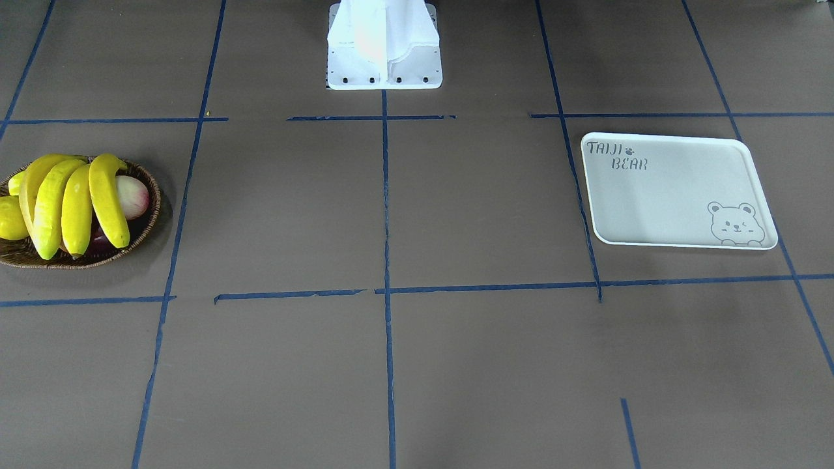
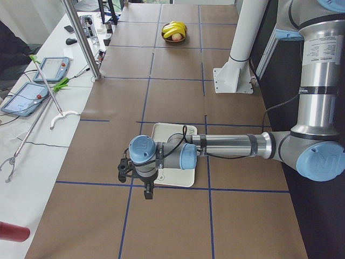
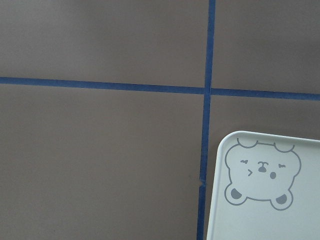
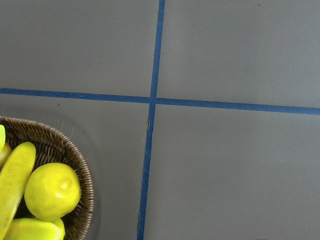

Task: Transfer all bananas from basket to plate

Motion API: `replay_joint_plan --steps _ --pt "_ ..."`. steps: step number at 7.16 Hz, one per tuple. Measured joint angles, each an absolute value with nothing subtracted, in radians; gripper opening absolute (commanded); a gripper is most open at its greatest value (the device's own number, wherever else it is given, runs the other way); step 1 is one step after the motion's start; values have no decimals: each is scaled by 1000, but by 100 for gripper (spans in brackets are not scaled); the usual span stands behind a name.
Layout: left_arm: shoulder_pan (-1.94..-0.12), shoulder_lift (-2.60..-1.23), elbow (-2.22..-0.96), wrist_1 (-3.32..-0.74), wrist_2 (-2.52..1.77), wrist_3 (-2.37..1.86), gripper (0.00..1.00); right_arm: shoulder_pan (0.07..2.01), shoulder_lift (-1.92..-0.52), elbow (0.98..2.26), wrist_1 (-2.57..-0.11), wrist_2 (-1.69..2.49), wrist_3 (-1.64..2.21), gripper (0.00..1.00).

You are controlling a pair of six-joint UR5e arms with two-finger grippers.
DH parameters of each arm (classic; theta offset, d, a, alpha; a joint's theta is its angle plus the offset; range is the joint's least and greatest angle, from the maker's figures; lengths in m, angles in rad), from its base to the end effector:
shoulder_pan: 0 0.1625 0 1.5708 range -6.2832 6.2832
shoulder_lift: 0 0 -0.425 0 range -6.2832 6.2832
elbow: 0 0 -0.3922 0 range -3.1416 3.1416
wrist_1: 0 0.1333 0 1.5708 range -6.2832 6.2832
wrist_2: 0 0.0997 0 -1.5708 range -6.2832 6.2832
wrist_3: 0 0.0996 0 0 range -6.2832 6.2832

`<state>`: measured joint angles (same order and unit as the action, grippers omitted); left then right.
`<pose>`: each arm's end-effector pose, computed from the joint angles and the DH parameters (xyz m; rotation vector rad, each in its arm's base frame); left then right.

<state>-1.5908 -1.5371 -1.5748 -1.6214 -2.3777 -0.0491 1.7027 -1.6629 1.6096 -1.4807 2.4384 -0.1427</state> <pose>-0.0709 -0.4775 0.6657 0.0080 0.8072 -0.0569 0.1166 -0.4431 0.6673 0.1529 -0.8546 -0.0261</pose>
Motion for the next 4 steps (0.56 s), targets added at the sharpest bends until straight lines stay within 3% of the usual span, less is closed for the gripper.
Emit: replay_joint_plan --steps 4 --pt "-1591 -1538 -1580 -1625 -2378 -51 100 1700 -1659 1617 -1479 2438 -142 100"
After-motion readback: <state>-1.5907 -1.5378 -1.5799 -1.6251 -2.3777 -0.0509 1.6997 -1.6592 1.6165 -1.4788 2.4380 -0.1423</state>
